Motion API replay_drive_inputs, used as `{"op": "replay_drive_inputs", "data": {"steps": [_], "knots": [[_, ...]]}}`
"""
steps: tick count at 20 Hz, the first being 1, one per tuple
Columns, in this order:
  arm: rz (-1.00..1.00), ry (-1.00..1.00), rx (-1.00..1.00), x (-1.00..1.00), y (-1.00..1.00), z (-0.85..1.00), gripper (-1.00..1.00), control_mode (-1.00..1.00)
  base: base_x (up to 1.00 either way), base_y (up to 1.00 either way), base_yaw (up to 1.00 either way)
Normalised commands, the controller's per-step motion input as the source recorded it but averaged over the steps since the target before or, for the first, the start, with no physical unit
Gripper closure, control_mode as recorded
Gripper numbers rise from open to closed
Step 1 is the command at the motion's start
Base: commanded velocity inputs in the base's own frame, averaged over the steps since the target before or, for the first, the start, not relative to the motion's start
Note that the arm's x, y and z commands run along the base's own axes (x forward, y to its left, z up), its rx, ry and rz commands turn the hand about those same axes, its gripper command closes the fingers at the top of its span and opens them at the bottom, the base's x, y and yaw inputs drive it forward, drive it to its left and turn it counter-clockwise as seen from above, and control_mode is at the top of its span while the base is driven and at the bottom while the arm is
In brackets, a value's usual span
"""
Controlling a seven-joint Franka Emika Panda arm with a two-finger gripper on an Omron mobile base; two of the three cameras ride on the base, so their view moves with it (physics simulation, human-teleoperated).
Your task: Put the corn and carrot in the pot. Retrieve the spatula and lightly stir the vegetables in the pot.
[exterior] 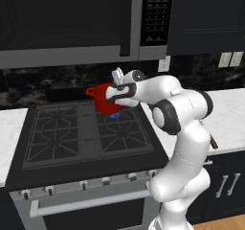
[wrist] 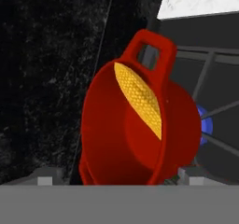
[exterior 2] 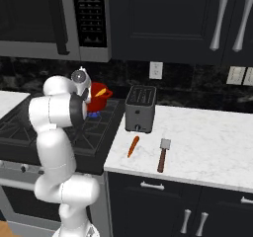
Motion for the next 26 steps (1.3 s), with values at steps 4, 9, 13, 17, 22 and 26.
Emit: {"op": "replay_drive_inputs", "data": {"steps": [4, 9, 13, 17, 22, 26], "knots": [[-0.05, 0.0, 0.02, -0.89, -0.44, 0.24, -1.0, -1.0, 0.0, 0.0, 0.0], [-0.06, 0.0, 0.0, -1.0, -0.68, 0.2, -1.0, -1.0, 0.0, 0.0, 0.0], [-0.01, 0.0, 0.0, -1.0, -0.66, 0.88, -1.0, -1.0, 0.0, 0.0, 0.0], [0.02, 0.05, 0.0, -1.0, -0.38, 0.98, -1.0, -1.0, 0.0, 0.0, 0.0], [0.11, 0.2, -0.1, -0.96, -0.39, 0.64, -1.0, -1.0, 0.0, 0.0, 0.0], [0.23, 0.33, -0.23, -0.66, -0.62, -0.11, -1.0, -1.0, 0.0, 0.0, 0.0]]}}
